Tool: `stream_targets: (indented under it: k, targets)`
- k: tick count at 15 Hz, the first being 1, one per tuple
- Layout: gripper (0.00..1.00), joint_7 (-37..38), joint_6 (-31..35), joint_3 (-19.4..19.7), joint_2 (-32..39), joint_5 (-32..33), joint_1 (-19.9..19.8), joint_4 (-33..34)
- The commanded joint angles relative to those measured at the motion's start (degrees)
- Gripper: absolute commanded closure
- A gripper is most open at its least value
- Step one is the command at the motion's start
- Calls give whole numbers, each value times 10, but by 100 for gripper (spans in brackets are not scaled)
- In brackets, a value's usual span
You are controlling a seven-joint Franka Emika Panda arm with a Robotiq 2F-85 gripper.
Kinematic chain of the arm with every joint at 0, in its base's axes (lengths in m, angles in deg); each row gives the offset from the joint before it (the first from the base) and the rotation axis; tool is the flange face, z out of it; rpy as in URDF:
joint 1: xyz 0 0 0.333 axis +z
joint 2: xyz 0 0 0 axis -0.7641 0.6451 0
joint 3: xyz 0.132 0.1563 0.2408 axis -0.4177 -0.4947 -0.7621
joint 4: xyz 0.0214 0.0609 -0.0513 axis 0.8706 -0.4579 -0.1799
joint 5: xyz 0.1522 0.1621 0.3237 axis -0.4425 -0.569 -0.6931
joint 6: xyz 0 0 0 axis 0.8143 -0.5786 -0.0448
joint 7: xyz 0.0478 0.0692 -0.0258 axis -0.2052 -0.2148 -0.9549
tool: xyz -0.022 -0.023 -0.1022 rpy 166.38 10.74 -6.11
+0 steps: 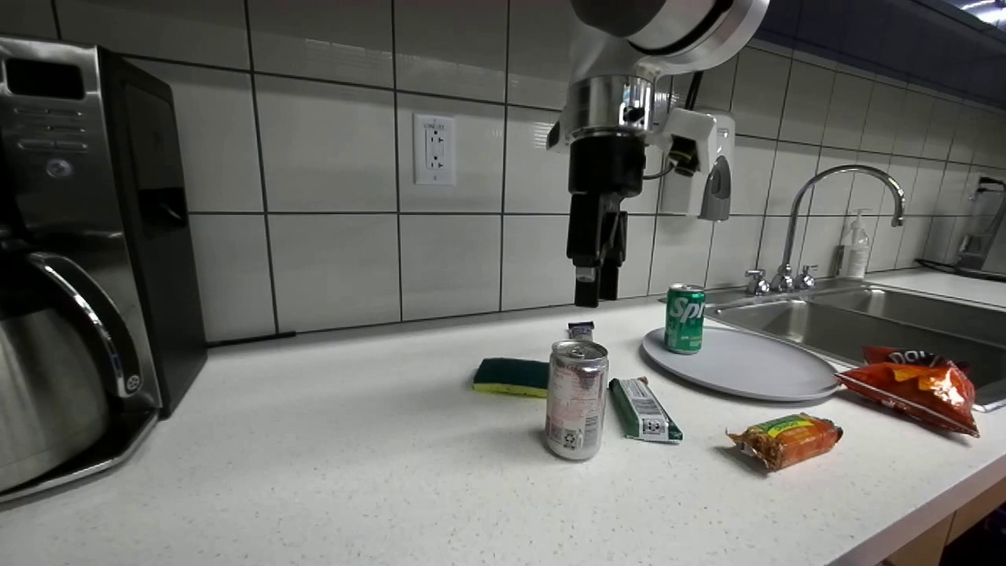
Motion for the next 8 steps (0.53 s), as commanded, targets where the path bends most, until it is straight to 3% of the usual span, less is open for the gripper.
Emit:
stream_targets:
  k: [1,8]
  targets:
    - [0,20,-15,13,-8,6,-16,11]
    - [0,44,-6,44,-7,17,-38,12]
